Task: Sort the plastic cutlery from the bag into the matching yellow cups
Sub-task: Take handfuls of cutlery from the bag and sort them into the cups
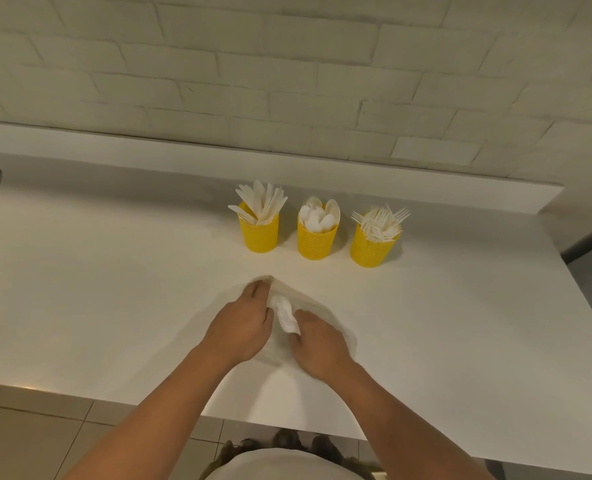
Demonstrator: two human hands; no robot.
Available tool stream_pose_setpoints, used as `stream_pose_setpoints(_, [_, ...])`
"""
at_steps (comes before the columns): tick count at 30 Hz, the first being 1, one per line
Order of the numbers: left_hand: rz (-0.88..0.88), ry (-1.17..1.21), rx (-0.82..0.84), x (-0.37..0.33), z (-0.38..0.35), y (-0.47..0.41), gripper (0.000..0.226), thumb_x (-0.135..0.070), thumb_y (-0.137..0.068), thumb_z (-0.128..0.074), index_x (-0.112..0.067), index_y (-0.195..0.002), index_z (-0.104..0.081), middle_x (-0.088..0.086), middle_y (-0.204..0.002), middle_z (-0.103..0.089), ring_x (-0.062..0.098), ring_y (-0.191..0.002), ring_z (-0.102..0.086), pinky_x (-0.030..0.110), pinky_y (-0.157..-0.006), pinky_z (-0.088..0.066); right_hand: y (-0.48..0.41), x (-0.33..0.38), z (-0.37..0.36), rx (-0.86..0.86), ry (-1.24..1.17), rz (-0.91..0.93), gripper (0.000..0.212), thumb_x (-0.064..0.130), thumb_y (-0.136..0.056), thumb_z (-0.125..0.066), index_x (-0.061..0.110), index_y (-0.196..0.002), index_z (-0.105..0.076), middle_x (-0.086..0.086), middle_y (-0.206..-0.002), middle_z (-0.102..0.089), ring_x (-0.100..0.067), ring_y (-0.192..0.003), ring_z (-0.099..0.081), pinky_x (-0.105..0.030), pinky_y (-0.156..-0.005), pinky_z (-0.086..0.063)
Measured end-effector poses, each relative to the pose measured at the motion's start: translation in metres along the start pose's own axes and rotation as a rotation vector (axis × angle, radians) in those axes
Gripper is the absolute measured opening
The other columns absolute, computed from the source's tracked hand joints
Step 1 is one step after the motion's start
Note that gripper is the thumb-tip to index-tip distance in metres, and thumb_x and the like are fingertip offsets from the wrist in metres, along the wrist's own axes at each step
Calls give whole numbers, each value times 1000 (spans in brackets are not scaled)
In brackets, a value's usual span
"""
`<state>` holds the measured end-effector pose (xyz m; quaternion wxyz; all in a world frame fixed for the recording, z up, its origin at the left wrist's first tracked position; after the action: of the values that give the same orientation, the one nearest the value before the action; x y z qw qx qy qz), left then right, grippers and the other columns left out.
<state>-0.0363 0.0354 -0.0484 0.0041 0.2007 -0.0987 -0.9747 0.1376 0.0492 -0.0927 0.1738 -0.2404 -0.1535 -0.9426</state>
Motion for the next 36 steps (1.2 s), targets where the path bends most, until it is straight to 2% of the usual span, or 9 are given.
stream_pose_setpoints(4, [19,18,7,2,1,-9,54,-21,-105,-35,-17,-159,-29,-1,-169,-26,33,-135,-55,46,-101,-50,16,-11,0,68,-210,149,6,24,-103,-44,23,-107,-48,3,-97,-57,-15,-83,-56,-33,-75,-49])
stream_pose_setpoints(9, [66,-55,74,5,-2,-12,59,-20,-105,-32,-26,-163,-21,0,-169,-26,35,-127,-60,45,-95,-54,29,-20,1,-64,-343,244,8,23,-106,-45,24,-109,-51,6,-102,-58,-9,-90,-55,-23,-79,-46])
stream_pose_setpoints(14, [61,-182,136,2,-8,-9,61,-28,-104,-35,-38,-162,-17,-2,-166,-32,36,-111,-67,41,-84,-55,25,-14,17,-231,-787,-34,15,32,-106,-49,25,-113,-60,0,-97,-74,-17,-87,-71,-40,-82,-59])
stream_pose_setpoints(19, [49,-317,247,1,-17,-3,74,-44,-97,-53,-46,-160,-15,-3,-168,-22,31,-115,-67,37,-82,-54,10,-5,48,-409,-933,-122,11,25,-108,-47,20,-106,-57,-5,-76,-69,-18,-63,-65,-34,-62,-56])
stream_pose_setpoints(25, [44,-277,69,-10,2,0,70,-32,-93,-59,-38,-157,-31,-6,-155,-41,27,-104,-69,36,-75,-57,-1,1,80,-285,-974,-138,9,27,-107,-49,24,-113,-55,-5,-68,-47,-21,-41,-44,-28,-43,-41])
stream_pose_setpoints(27, [32,-104,-77,-20,16,0,53,-33,-94,-58,-38,-146,-49,-11,-137,-57,17,-90,-69,35,-79,-57,-1,3,83,-264,-1034,-164,4,26,-105,-52,23,-104,-55,-5,-69,-44,-19,-44,-37,-29,-44,-36])
stream_pose_setpoints(30, [79,431,-232,-43,34,-1,25,-41,-92,-67,-37,-116,-66,-18,-102,-70,6,-68,-66,33,-75,-58,1,8,88,-216,-1128,-217,5,21,-101,-52,21,-97,-53,1,-63,-39,-16,-47,-30,-28,-46,-28])
stream_pose_setpoints(33, [129,843,-100,-69,41,-5,36,-53,-87,-74,-36,-118,-66,-15,-104,-70,7,-80,-71,26,-62,-57,3,17,90,-169,-1098,-250,6,18,-98,-47,21,-93,-49,5,-61,-41,-12,-45,-31,-25,-44,-26])
stream_pose_setpoints(36, [160,1022,23,-82,33,-12,36,-52,-87,-75,-30,-116,-72,-6,-103,-74,5,-85,-72,24,-64,-57,3,25,89,-160,-875,-231,3,20,-99,-50,20,-101,-47,9,-67,-52,-3,-45,-43,-22,-40,-33])
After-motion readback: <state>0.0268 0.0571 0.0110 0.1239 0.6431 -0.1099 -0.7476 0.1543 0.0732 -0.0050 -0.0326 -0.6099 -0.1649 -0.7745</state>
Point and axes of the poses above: each hand's wrist, its own y-axis away from the middle knuckle, its own z-axis out of the back of the hand, x = y × z, the point moved 1 cm from there along -y, towards the middle knuckle
